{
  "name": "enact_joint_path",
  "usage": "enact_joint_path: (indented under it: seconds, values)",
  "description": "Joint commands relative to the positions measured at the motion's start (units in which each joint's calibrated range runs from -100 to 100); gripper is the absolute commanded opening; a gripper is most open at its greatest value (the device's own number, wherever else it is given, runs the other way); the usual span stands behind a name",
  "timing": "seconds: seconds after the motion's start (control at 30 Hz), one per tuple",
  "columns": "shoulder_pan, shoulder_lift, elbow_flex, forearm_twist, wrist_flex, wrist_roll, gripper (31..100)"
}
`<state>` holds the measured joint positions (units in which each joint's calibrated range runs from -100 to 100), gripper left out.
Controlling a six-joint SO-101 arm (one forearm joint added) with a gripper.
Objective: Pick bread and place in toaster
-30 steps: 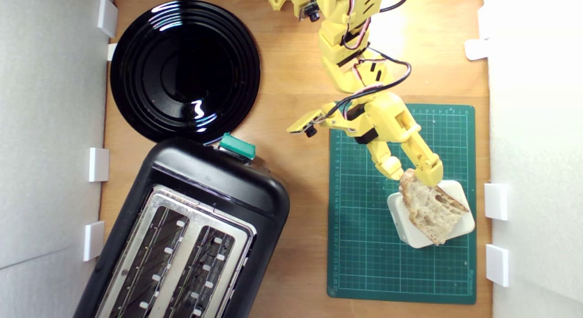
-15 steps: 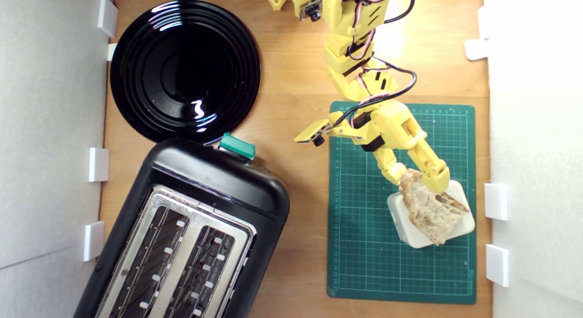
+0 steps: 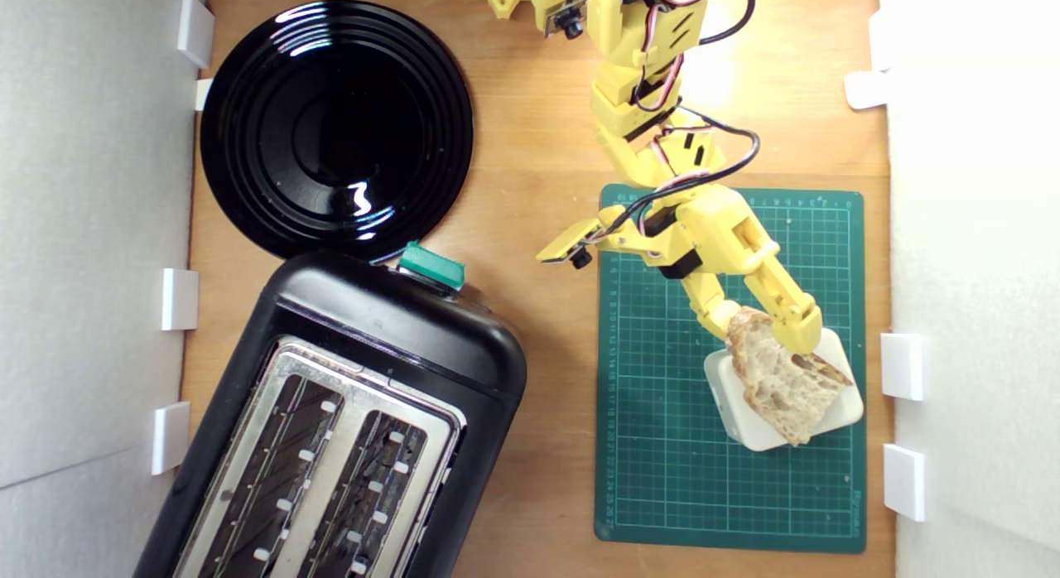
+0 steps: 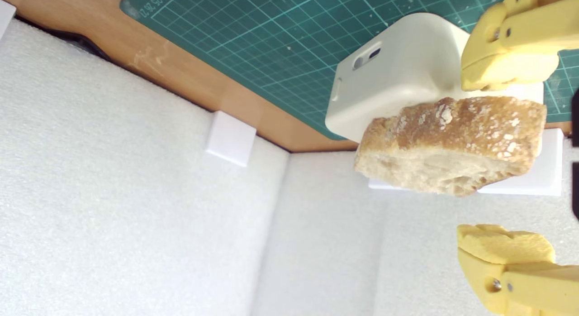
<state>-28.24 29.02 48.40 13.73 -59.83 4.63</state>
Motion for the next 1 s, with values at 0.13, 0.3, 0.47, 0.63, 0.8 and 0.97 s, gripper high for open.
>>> enact_joint_path:
  seconds: [0.13, 0.3, 0.47, 0.63, 0.8, 0.97]
  values:
    - [-0.8, -0.9, -2.2, -0.6, -1.7, 0.3, 77.4]
    - [-0.8, -0.9, -2.2, -0.6, -1.6, 0.2, 68.4]
    - [-0.7, -1.0, -2.2, -0.6, -1.5, -0.1, 62.2]
    - [-0.6, -1.6, -2.1, -0.6, -1.3, -0.2, 60.1]
    - [-0.1, -4.3, -2.2, -0.6, 4.3, -0.3, 60.1]
    - [0.0, -12.9, -2.1, -0.6, 11.8, -0.3, 60.2]
